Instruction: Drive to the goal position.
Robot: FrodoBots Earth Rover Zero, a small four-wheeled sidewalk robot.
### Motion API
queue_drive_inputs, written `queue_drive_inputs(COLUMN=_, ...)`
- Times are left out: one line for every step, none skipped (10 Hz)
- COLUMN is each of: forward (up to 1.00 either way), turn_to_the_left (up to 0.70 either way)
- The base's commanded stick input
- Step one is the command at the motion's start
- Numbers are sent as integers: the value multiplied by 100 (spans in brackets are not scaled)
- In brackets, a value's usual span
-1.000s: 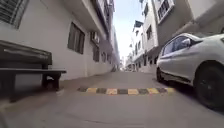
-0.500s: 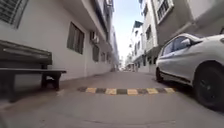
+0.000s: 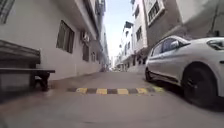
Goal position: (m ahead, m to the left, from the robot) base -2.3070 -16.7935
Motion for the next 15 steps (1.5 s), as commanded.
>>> queue_drive_inputs(forward=0, turn_to_the_left=-85)
queue_drive_inputs(forward=0, turn_to_the_left=-85)
queue_drive_inputs(forward=0, turn_to_the_left=-85)
queue_drive_inputs(forward=0, turn_to_the_left=-85)
queue_drive_inputs(forward=0, turn_to_the_left=-85)
queue_drive_inputs(forward=0, turn_to_the_left=-85)
queue_drive_inputs(forward=0, turn_to_the_left=-85)
queue_drive_inputs(forward=0, turn_to_the_left=-85)
queue_drive_inputs(forward=0, turn_to_the_left=-85)
queue_drive_inputs(forward=0, turn_to_the_left=-85)
queue_drive_inputs(forward=0, turn_to_the_left=-85)
queue_drive_inputs(forward=0, turn_to_the_left=-85)
queue_drive_inputs(forward=0, turn_to_the_left=-85)
queue_drive_inputs(forward=0, turn_to_the_left=-85)
queue_drive_inputs(forward=0, turn_to_the_left=-85)
